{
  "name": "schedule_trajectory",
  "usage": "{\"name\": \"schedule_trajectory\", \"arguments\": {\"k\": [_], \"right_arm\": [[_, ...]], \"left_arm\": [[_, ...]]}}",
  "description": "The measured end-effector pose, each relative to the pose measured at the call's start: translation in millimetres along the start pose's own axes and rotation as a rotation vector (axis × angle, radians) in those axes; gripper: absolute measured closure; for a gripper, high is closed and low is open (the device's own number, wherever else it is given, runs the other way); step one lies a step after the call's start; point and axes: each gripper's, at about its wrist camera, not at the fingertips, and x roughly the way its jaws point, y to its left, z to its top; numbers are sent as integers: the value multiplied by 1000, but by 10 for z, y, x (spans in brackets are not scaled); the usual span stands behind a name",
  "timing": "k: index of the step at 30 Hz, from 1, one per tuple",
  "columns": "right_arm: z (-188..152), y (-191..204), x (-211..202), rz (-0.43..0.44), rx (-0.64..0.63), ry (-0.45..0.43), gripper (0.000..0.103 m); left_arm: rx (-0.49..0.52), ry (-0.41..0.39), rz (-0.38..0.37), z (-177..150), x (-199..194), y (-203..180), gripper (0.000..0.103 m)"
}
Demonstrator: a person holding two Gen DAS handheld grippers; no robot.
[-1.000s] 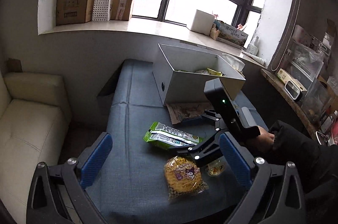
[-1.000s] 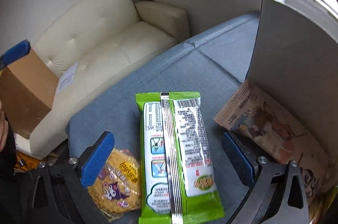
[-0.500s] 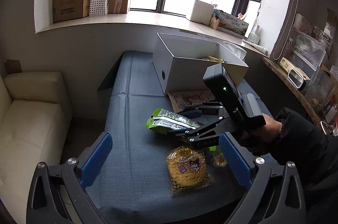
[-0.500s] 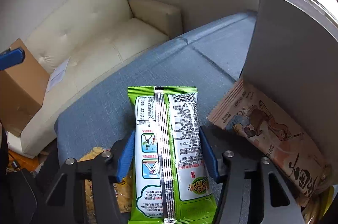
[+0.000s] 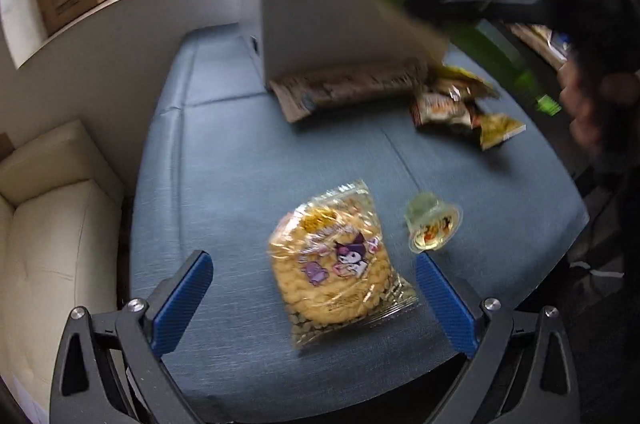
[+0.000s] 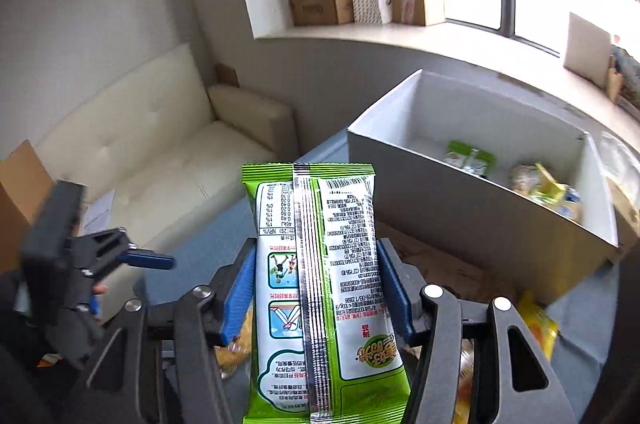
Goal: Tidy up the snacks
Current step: 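Grasp the green stick pack with the right tool while the left grasps the Lay's bag, both into box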
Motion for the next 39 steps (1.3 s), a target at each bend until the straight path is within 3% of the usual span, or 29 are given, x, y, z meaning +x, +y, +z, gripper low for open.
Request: {"name": "schedule_trajectory", "arguments": {"k": [9, 12, 13, 14, 16, 20, 25, 31, 35, 39], "right_arm": [[-502, -97, -767, -75, 114, -52, 41], [-635, -138, -899, -89, 152, -55, 41], [-666, -177, -910, -89, 166, -51, 41], [-705, -191, -943, -93, 185, -58, 41], [-769, -204, -974, -73, 212, -66, 41], [-863, -256, -991, -87, 237, -66, 41], [-900, -321, -952, -100, 258, -65, 41], [-752, -457, -949, -121, 280, -97, 41], [-488, -649, -978, -143, 274, -150, 41], [-105, -911, -920, -178, 277, -178, 41]], "left_arm": [[100, 80, 82, -16, 459, -273, 0], [89, 85, 64, 8, 501, -263, 4], [86, 82, 52, 20, 504, -261, 8], [83, 72, 39, 32, 497, -255, 18], [77, 72, 45, 37, 484, -249, 21], [86, 69, 58, 18, 432, -245, 22], [48, 0, 53, 55, 107, -185, 22], [12, -183, 18, 558, -425, -67, 22], [30, -297, 8, 1129, -594, -59, 22], [59, -355, 30, 1751, -594, -77, 22]]}}
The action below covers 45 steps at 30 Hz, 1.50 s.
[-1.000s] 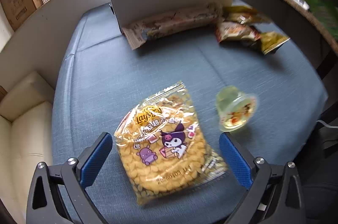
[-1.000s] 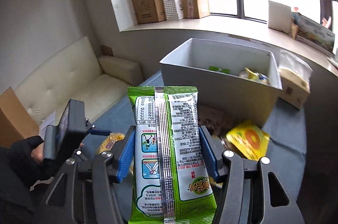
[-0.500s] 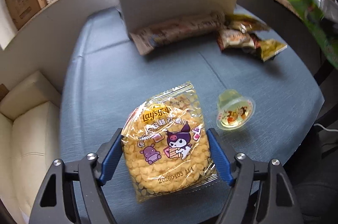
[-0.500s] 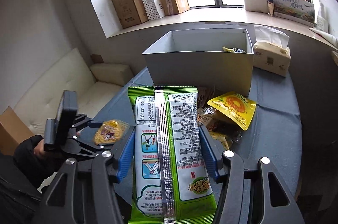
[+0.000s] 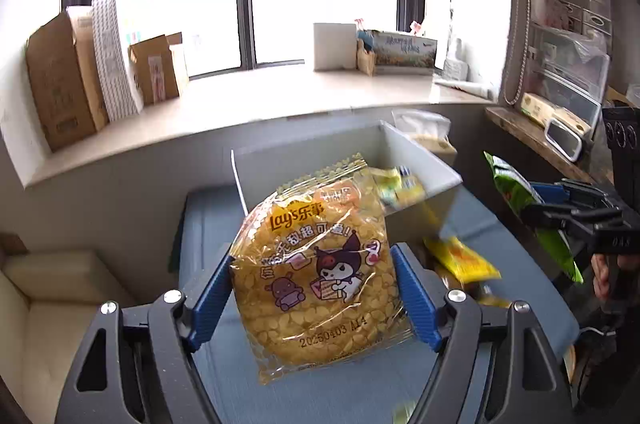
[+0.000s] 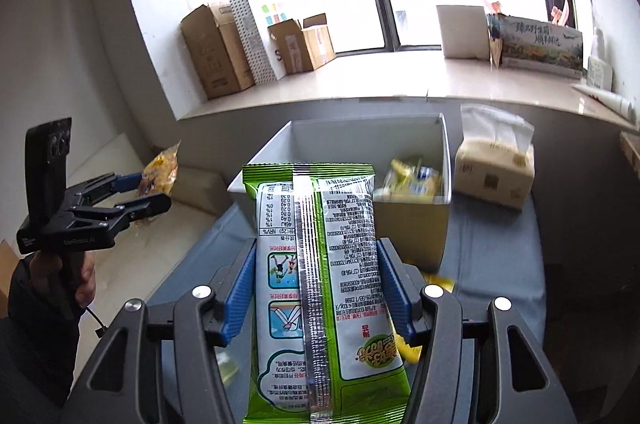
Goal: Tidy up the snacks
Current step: 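Grasp the green stick pack with the right tool while the left grasps the Lay's bag, both into box, then grasp the yellow spicy-strip bag with the right tool while the left grasps the jelly cup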
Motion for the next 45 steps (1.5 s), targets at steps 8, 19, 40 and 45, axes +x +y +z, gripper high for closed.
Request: {"name": "schedule_trajectory", "arguments": {"k": [8, 19, 40, 45], "right_arm": [[748, -370, 786, -55, 33, 41, 41], [806, -632, 1602, -70, 101, 159, 9], [337, -760, 436, -53, 212, 38, 0], [-275, -661, 246, -141, 264, 101, 0]], "left_arm": [[-46, 54, 20, 706, 1008, 61, 22], [-123, 131, 62, 714, 1750, 299, 0], [-102, -7, -15, 106, 442, 114, 0], [-137, -22, -73, -398, 13, -43, 0]]}}
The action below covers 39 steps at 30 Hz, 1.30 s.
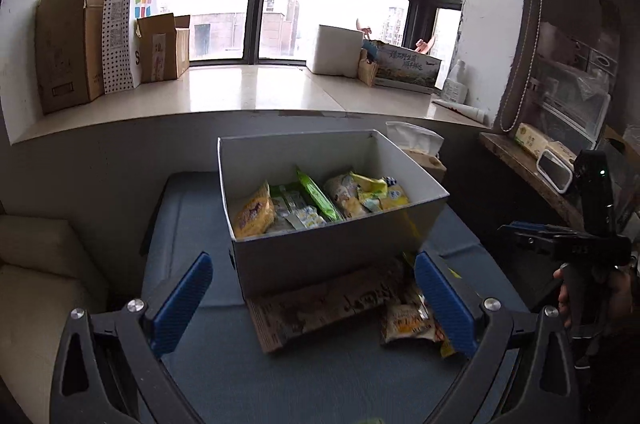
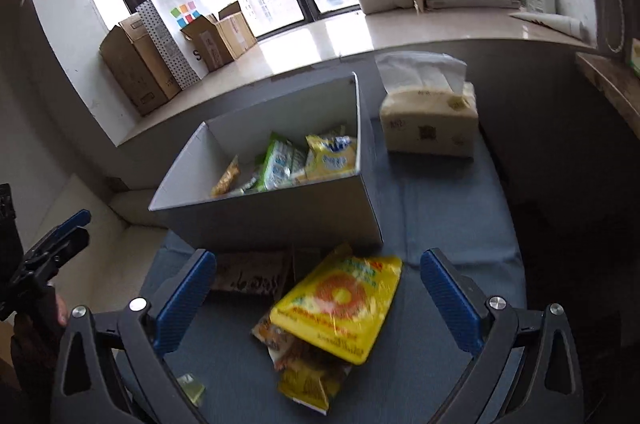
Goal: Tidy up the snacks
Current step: 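Grasp the yellow spicy-strip bag with the right tool while the left grasps the jelly cup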
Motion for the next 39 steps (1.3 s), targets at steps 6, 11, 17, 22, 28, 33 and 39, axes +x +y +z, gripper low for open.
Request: {"name": "schedule_trajectory", "arguments": {"k": [6, 11, 17, 22, 28, 33, 39], "right_arm": [[-474, -114, 286, 0, 113, 115, 0], [-382, -137, 692, 9, 157, 157, 0], [-168, -186, 1177, -53, 173, 203, 0], [-77, -179, 1369, -86, 169, 251, 0], [-54, -188, 1421, -112, 176, 279, 21], [-7, -154, 1238, -72, 165, 266, 50], [-33, -176, 974, -48, 140, 241, 66]], "left_arm": [[13, 61, -30, -406, -50, -138, 0], [-3, 87, -51, -485, 23, -145, 0], [1, 95, -60, -531, 41, -143, 0], [9, 110, -50, -589, 73, -88, 0], [-34, 119, -47, -611, 112, 41, 0], [-41, 132, -34, -632, 146, 89, 0], [22, 189, -75, -735, 213, -23, 0]]}}
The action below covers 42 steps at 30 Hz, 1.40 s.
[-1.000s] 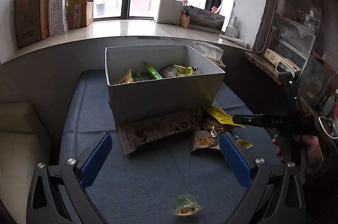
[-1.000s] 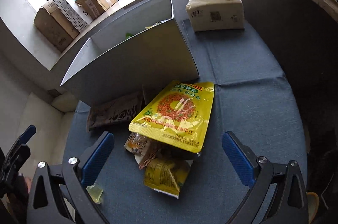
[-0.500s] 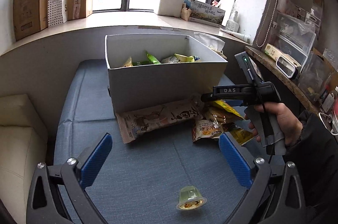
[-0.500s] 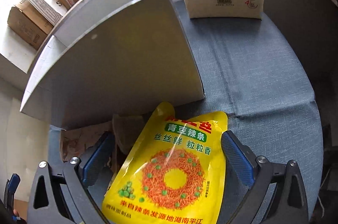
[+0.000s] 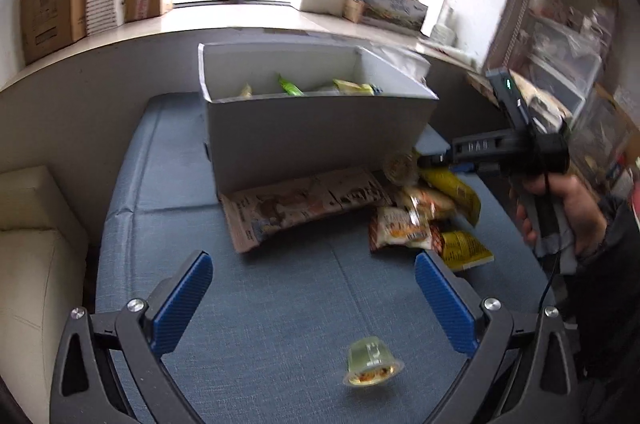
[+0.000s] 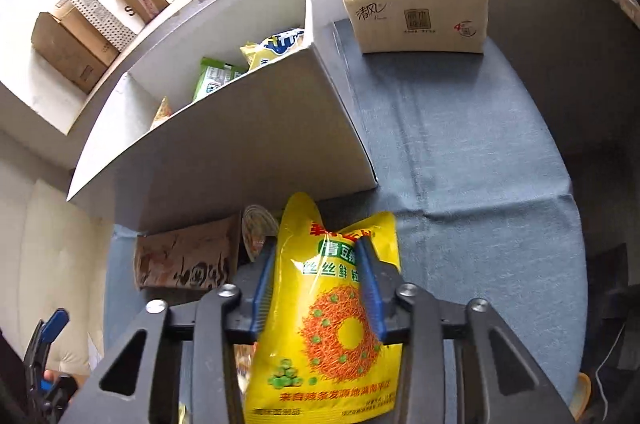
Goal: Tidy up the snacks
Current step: 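Grasp the yellow spicy-strip bag with the right tool while the left grasps the jelly cup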
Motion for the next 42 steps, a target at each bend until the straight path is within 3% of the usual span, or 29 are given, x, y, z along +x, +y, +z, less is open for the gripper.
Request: {"name": "schedule_trajectory", "arguments": {"k": [8, 16, 17, 20, 21, 25, 29, 34, 42], "right_arm": [[-122, -189, -357, 56, -12, -56, 71], [-276, -118, -927, 121, -57, -157, 73], [-296, -105, -984, 133, -65, -164, 73], [-411, -54, -1150, 155, -81, -189, 73], [-444, -26, -1174, 159, -82, -196, 73], [-547, -24, -1237, 172, -74, -202, 73], [-610, -59, -1236, 194, -60, -193, 73], [-619, -1, -1189, 225, -65, -183, 73], [-128, 470, -1221, 264, -180, -243, 73]], "left_arm": [[153, 157, -92, -373, 252, -349, 0], [183, 211, -109, -596, 432, -435, 0], [184, 216, -106, -613, 465, -431, 3], [195, 238, -71, -661, 546, -428, 48], [193, 243, -65, -663, 551, -425, 53], [174, 255, -80, -672, 543, -401, 53], [182, 234, -90, -659, 451, -415, 53], [173, 141, -95, -406, 209, -429, 53], [160, -59, -88, 689, 0, -329, 53]]}}
